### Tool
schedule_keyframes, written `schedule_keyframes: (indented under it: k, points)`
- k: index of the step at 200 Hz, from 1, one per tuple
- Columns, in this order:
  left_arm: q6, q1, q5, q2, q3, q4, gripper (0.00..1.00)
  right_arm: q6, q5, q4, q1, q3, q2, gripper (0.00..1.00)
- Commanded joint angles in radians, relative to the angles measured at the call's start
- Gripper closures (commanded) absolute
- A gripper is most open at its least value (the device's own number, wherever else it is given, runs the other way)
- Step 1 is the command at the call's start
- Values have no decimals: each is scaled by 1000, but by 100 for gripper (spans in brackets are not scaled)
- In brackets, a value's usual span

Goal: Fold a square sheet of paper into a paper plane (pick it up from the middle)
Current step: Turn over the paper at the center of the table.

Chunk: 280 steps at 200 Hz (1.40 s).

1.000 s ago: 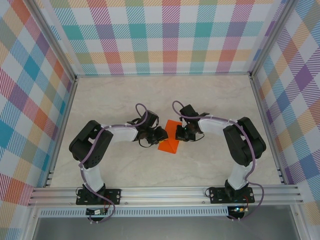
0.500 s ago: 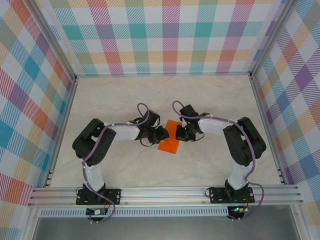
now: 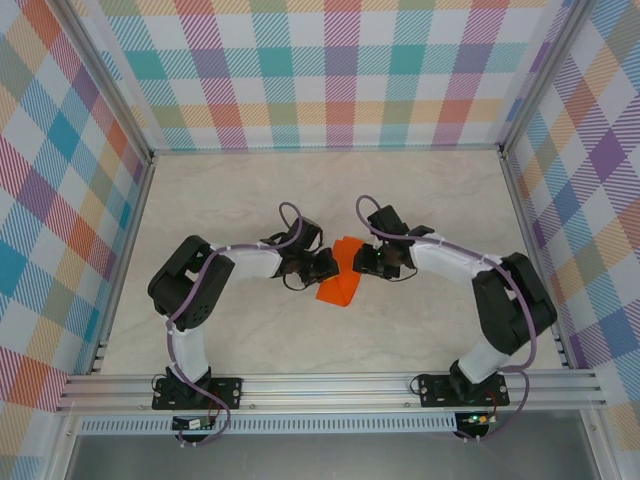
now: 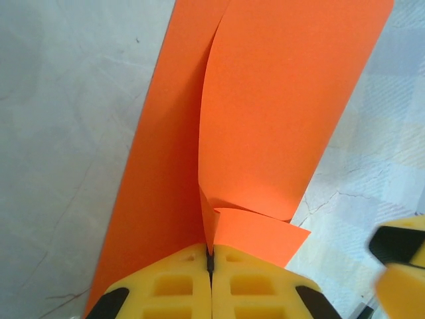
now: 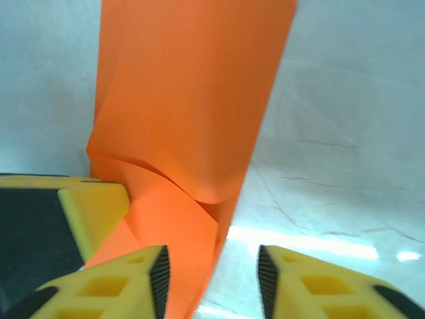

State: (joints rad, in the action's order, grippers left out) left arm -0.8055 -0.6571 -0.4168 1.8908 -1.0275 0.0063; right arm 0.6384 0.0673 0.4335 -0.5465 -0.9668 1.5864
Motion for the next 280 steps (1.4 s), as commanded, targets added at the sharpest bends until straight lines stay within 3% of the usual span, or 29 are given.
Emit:
schedule_keyframes:
  k: [1,46,89,133,174,208,240,261,280]
  points:
    - [58,-8,23,1,-32,-30,97,24,-101,55,7,44,-81,49]
    - [107,-10,54,-36,-58,-111,99,68,-180,94,7,109,-211,29]
    - [163,-13,150,-153,-152,-363,98,100,-206,145,12,107,-305,23]
    - [293,-13,386,-206,-377,-732,98,122,-235,217,23,74,-365,20]
    - [428,-20,632,-201,-549,-893,98,143,-279,269,39,64,-422,12]
    - [520,-66,984,-112,-633,-961,98,162,-327,297,53,86,-462,6]
    - [589,-127,1327,64,-701,-1014,99,166,-352,323,75,102,-495,4]
    - [607,-149,1404,168,-731,-1022,99,177,-377,352,93,106,-526,4]
    - [614,-164,1396,227,-734,-987,99,192,-409,386,109,106,-562,3]
